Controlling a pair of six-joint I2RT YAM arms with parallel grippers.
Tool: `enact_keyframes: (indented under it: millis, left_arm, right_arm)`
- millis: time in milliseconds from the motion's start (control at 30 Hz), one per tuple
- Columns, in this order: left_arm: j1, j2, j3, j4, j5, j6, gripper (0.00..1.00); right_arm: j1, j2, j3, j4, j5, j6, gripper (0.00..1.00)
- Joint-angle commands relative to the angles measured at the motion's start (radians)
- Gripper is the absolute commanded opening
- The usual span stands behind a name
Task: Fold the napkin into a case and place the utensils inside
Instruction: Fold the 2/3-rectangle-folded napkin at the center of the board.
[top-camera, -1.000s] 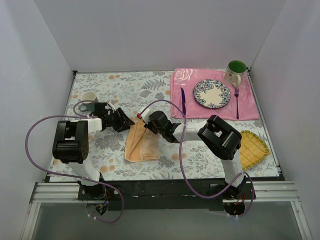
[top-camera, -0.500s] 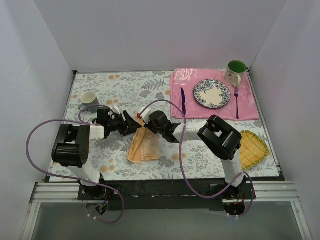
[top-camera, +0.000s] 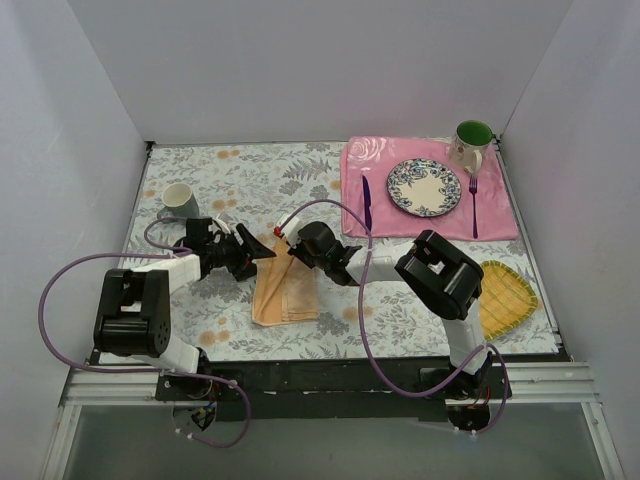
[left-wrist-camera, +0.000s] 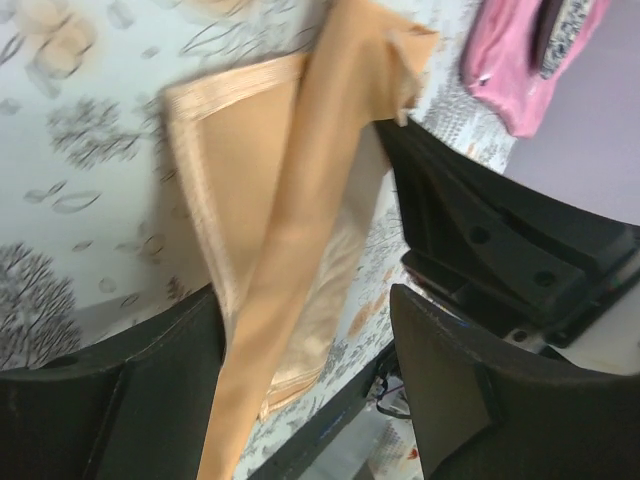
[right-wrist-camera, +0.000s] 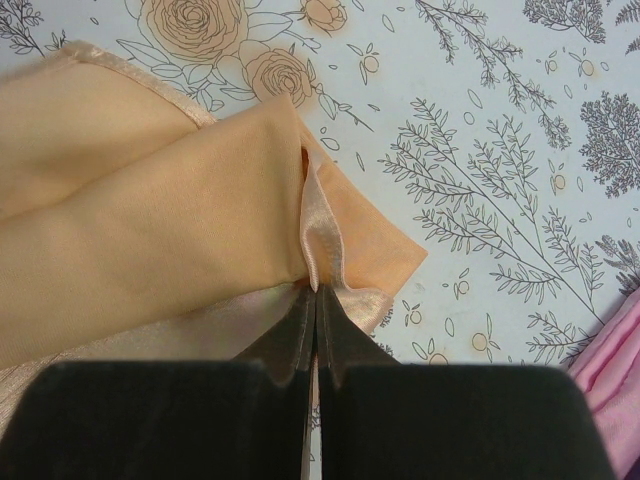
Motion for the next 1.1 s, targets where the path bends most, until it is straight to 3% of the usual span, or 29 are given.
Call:
enact_keyframes:
  millis: [0,200,600,900,967,1067]
  left_arm:
    - [0.008,-0.02,-0.009,-0.17,-0.058,-0.048,0.64]
    - [0.01,-0.021,-0.051,-0.107,-0.045,-0.059,0.59]
    - [-0.005,-0.028,-0.017,0.06,-0.118,0.111,0.47]
    - [-0.021,0.017,-0.002,0.178,-0.084,0.113,0.19]
    - [-0.057,-0.018,0.002,0.195,-0.087,0.148,0.12]
    - [-0.125,-0.067,-0.008,0.212,-0.104,0.191,0.08]
  right_arm:
    - [0.001,0.003,0.027,0.031,0.003,0.011,0.01]
    - [0.001,0.004,0.03,0.031,0.003,0.009,0.01]
    - [0.001,0.01,0.036,0.026,-0.006,0.018,0.01]
    - [0.001,0.007,0.033,0.022,-0.006,0.015,0.01]
    - [0.0,0.007,0.033,0.022,-0.007,0.02,0.01]
    - [0.0,0.009,0.034,0.023,-0.007,0.025,0.01]
